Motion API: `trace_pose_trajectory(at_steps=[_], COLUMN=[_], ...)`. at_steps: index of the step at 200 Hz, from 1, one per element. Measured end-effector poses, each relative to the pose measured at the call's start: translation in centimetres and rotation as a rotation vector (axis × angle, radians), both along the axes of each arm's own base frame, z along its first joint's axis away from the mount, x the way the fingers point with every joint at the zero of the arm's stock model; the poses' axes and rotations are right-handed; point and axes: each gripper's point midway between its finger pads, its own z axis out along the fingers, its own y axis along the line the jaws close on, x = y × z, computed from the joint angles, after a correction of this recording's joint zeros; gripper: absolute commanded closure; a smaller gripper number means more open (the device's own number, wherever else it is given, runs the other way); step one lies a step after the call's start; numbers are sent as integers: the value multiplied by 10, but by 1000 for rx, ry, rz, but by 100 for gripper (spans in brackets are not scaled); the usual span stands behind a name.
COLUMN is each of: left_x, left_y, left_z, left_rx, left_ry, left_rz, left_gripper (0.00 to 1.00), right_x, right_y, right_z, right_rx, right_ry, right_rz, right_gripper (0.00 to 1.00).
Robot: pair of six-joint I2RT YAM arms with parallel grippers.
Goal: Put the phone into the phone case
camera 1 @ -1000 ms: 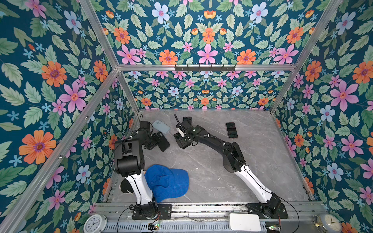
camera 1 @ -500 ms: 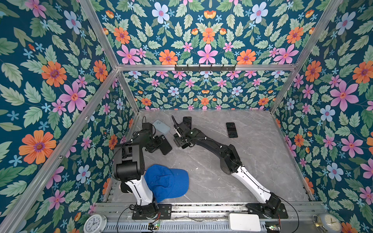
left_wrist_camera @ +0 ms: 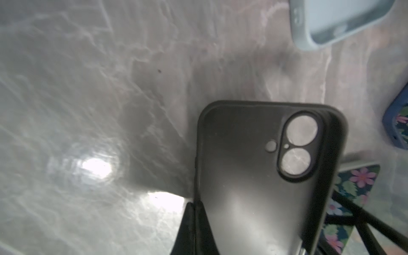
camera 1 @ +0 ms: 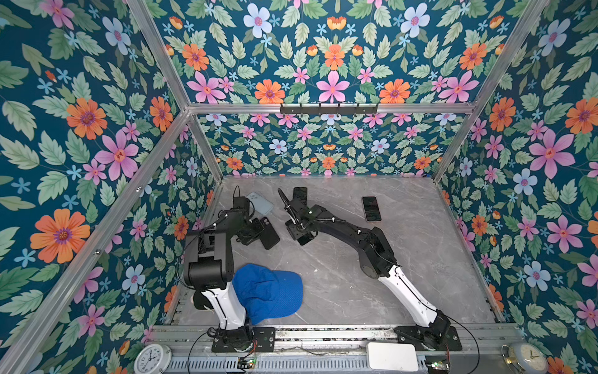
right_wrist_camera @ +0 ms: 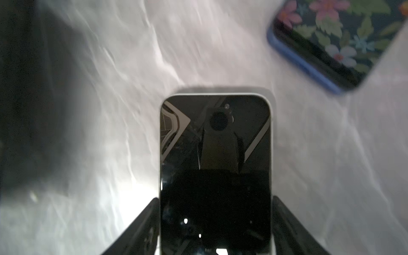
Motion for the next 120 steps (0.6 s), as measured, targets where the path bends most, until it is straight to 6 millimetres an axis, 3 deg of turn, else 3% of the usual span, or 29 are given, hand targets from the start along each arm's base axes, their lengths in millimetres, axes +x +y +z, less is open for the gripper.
trace_pose_trajectory(at_steps=[30,81,120], left_x=[-2,-11,-15], left_y=[-21,-75,-112], left_z=[-1,-11,-11], left_rx=[17,20,-29], left_ry=[2,23,-6], left_rz=[-47,-122,-157], left_gripper=[97,99,97], right_x=[-21,-58,-84], right_y=[-33,-109,-147], right_z=[-1,1,4], right_rx=[-59,-124,-115], right_ry=[42,76,71], right_rz=[-17,-96,-144], right_gripper=[36,37,38])
